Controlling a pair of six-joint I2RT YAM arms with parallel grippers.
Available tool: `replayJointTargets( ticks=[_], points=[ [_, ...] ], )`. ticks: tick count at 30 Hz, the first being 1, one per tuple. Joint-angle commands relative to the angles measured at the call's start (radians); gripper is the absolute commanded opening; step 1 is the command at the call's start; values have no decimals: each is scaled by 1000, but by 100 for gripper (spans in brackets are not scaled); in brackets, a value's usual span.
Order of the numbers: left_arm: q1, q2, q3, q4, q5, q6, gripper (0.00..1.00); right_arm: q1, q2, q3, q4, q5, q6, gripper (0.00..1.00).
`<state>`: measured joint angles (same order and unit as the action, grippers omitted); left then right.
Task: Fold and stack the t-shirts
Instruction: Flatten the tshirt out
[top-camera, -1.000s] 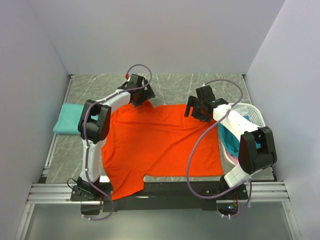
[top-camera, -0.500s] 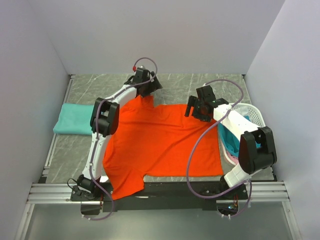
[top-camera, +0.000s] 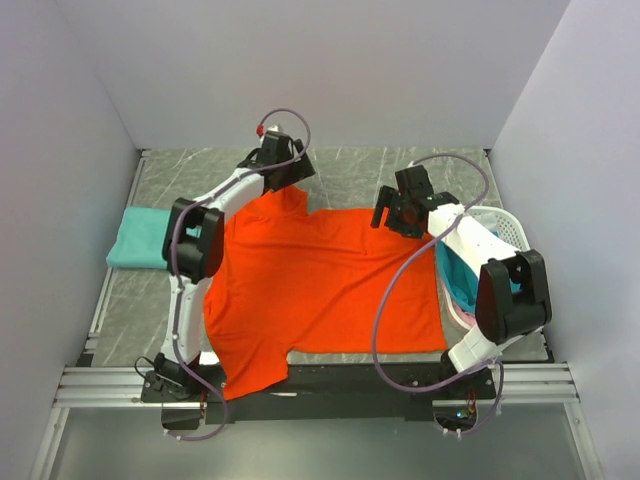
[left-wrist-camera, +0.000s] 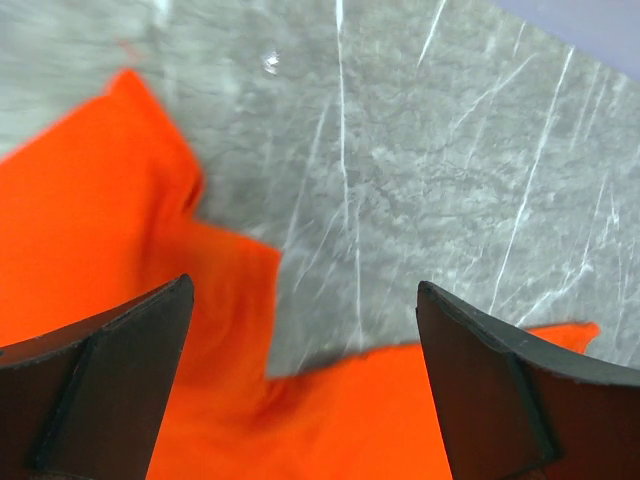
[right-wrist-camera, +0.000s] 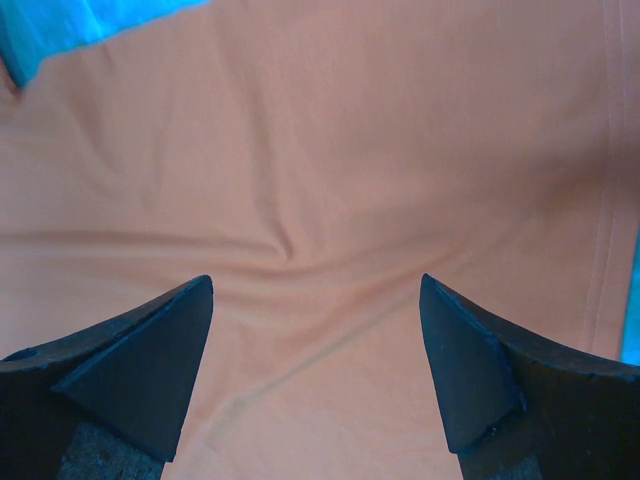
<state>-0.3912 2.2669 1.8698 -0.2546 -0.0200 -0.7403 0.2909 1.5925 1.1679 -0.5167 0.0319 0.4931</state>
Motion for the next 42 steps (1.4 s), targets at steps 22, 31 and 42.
replayJointTargets(
  ticks=[22, 31, 42],
  points=[
    [135, -41, -182, -26, -7, 24, 99, -122, 440, 463, -63, -15, -70, 91],
    [195, 34, -127, -98, 0, 18, 100, -127, 550, 532, -60, -76, -53, 91],
    [209, 137, 35, -152, 11, 35, 99, -148, 669, 686, -80, -141, -47, 91]
  ],
)
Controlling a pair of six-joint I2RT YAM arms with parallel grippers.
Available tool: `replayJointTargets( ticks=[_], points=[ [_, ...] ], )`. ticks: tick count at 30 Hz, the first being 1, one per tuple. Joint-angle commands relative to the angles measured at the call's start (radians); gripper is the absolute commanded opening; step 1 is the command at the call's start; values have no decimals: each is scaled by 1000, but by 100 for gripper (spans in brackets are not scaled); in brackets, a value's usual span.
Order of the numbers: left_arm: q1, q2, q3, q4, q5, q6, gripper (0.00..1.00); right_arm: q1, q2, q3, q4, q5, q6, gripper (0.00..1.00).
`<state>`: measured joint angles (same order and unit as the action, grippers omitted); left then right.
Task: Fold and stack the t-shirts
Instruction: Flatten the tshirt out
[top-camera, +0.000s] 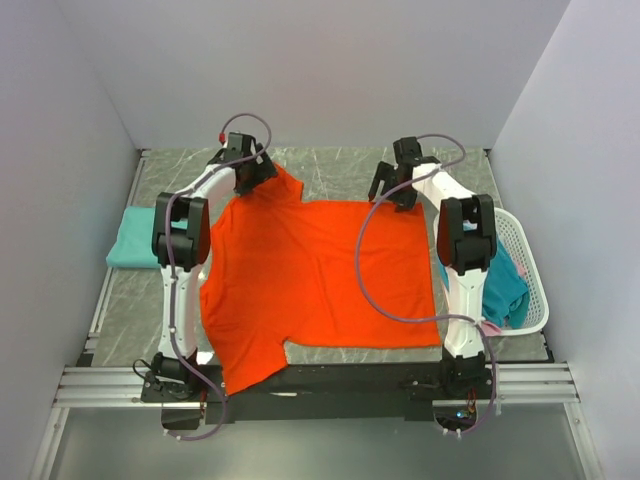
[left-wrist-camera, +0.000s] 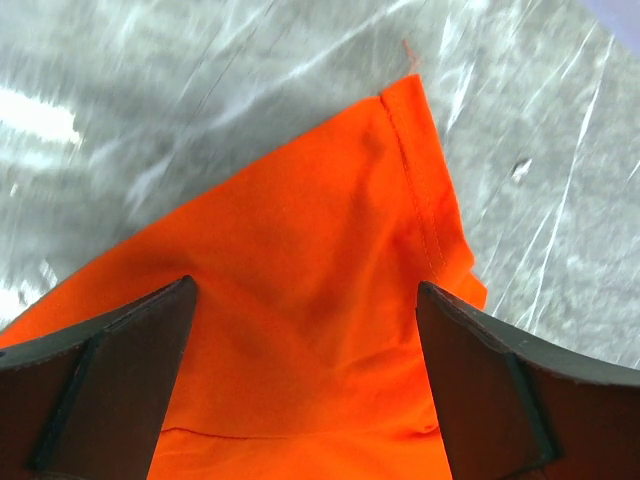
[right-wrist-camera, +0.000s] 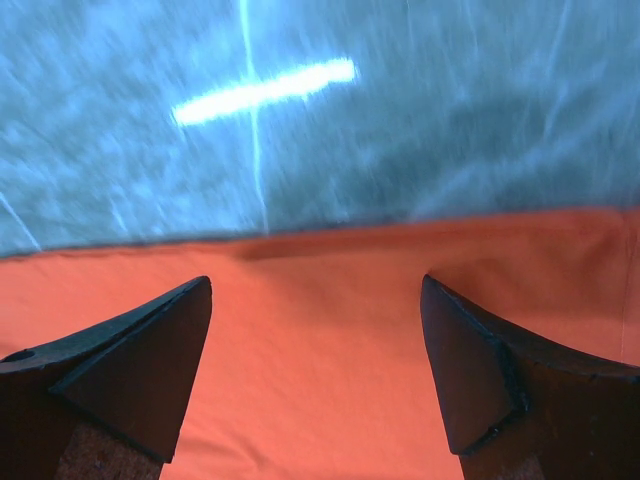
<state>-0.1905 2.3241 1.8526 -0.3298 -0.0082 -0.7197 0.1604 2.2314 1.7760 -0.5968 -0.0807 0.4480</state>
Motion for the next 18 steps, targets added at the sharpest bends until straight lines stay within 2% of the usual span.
replayJointTargets(
  ticks=[1, 8, 18],
  points=[
    [8, 89, 72, -87, -1, 14, 100, -21, 49, 95, -6, -31, -3, 91],
    [13, 182, 241, -127, 21, 29, 99, -42, 134, 250, -40, -67, -9, 91],
    [33, 245, 300, -120, 66, 9, 99, -74, 203, 324, -40, -157, -17, 91]
  ],
)
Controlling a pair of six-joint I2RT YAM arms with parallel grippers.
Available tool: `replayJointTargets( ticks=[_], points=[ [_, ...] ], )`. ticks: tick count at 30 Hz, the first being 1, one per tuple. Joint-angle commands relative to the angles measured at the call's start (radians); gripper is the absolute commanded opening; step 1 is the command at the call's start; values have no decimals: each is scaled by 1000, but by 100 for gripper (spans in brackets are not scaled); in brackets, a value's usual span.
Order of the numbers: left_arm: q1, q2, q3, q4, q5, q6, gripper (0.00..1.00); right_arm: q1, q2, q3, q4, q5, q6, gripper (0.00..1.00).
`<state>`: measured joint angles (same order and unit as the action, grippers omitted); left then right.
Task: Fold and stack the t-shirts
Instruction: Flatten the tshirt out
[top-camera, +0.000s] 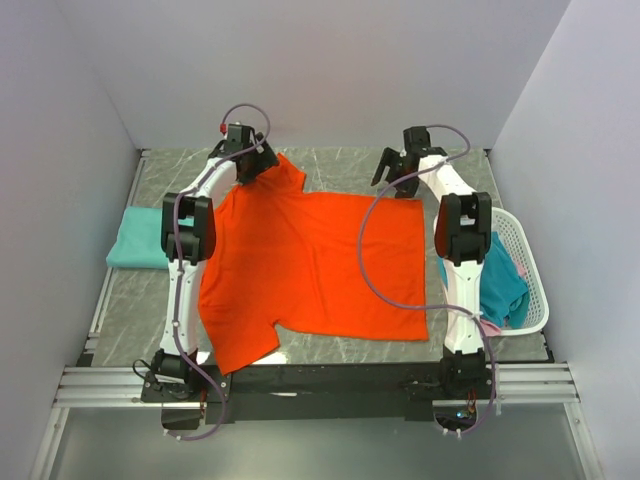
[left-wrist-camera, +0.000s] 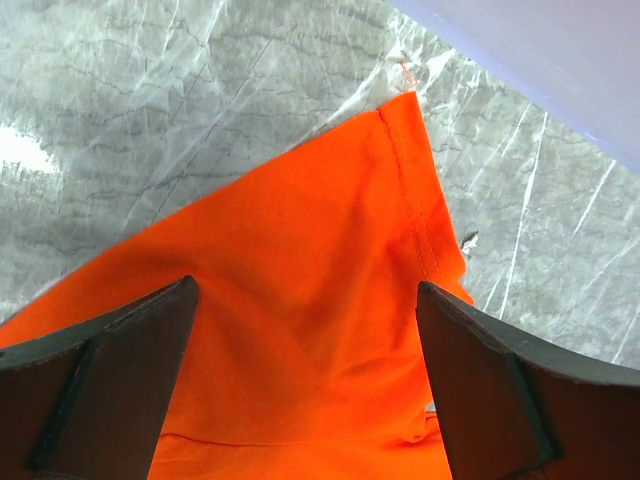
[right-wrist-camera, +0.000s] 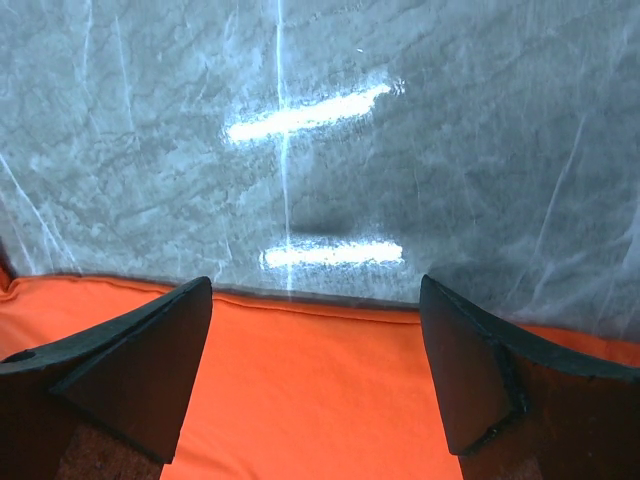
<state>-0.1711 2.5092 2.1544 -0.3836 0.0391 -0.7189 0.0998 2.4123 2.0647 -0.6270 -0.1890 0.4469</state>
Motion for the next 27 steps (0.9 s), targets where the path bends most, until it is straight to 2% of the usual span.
replayJointTargets(
  ticks=[1, 5, 7, 10, 12, 16, 17, 19, 20, 22, 23, 24, 27],
  points=[
    [13, 59, -4, -61, 27, 12, 99, -17, 24, 37, -4, -53, -28, 91],
    [12, 19, 1, -54, 39, 21, 99, -15, 30, 171, -92, -21, -57, 91],
    [10, -19, 12, -63, 44, 30, 99, -14, -13, 189, -123, -12, -63, 91],
    [5, -101, 18, -90, 33, 44, 99, 1, -142, 69, -100, 23, -73, 91],
    [-4, -200, -46, -84, 16, 59, 99, 27, -258, -76, -73, 92, -79, 91],
    [-21, -413, -262, -61, -22, 67, 99, 60, -422, -318, -57, 174, -31, 91],
    [-24, -462, -372, -45, -28, 65, 99, 70, -458, -431, -21, 181, -27, 91],
    [-33, -625, -495, -32, -71, 38, 99, 101, -548, -532, 16, 187, -14, 91],
    [-37, -685, -628, -22, -94, 26, 100, 106, -570, -602, 41, 187, -8, 91],
    [-63, -886, -784, 49, -164, -16, 99, 113, -605, -647, 56, 204, -1, 91],
    [-74, -953, -932, 67, -182, -33, 100, 113, -607, -672, 62, 206, 1, 91],
    [-93, -1077, -1000, 99, -200, -65, 99, 115, -599, -676, 59, 212, 3, 91],
    [-119, -1275, -1212, 100, -243, -114, 99, 113, -566, -680, 61, 224, -4, 91]
  ],
)
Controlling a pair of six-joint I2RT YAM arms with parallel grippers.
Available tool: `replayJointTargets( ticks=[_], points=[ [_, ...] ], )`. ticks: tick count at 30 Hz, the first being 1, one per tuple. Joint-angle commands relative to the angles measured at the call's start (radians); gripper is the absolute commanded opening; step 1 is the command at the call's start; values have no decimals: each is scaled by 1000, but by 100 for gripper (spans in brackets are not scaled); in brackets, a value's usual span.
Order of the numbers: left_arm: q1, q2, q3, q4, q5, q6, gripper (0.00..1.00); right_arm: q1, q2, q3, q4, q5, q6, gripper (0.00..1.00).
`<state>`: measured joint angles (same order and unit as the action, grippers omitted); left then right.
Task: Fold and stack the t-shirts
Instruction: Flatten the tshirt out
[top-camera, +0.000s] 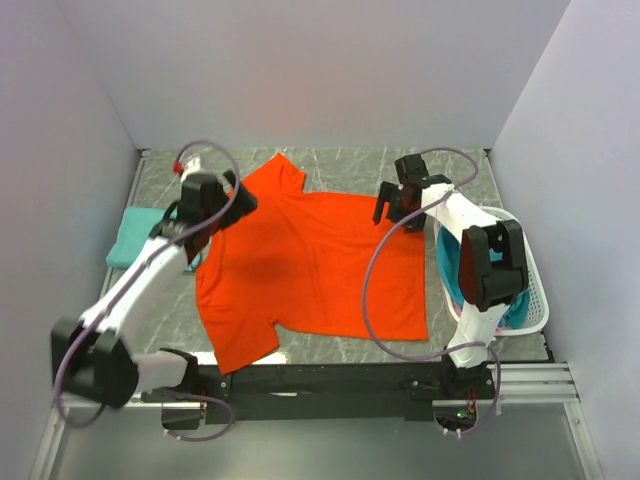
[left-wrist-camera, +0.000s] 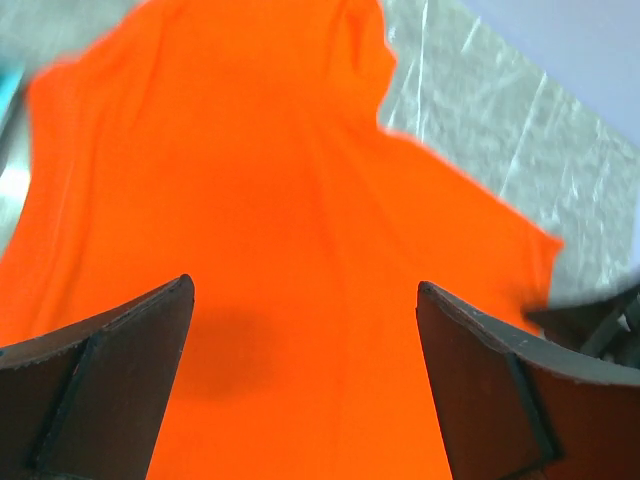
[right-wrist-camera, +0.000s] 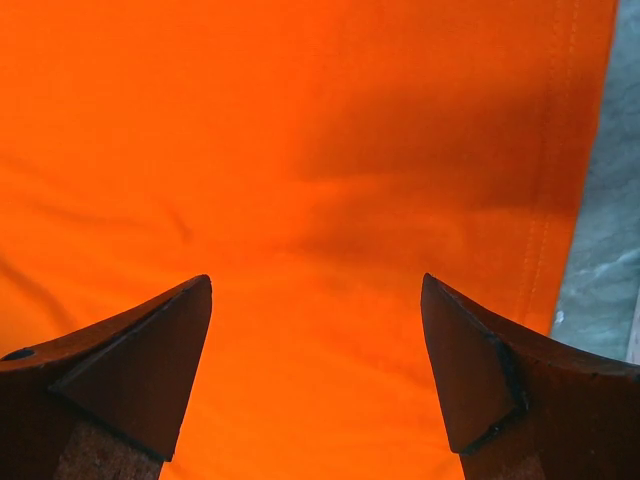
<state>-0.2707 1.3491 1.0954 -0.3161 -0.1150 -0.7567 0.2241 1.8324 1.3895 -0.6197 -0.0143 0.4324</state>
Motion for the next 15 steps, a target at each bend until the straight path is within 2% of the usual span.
replayJointTargets(
  ticks=[1, 4, 9, 15],
  points=[
    [-24, -154, -188, -6, -116, -90, 99, -9, 27, 0, 57, 48, 2, 91],
    [-27, -269, -279, -110, -167, -133, 99, -11, 91, 46, 41, 60, -7, 91],
    [-27, -396, -362, -150, -216, -164, 99, -12, 201, 144, 25, 86, 3, 91],
    [-27, -403, -358, -173, -250, -168, 99, -31, 303, 261, -18, 116, 12, 90]
  ],
)
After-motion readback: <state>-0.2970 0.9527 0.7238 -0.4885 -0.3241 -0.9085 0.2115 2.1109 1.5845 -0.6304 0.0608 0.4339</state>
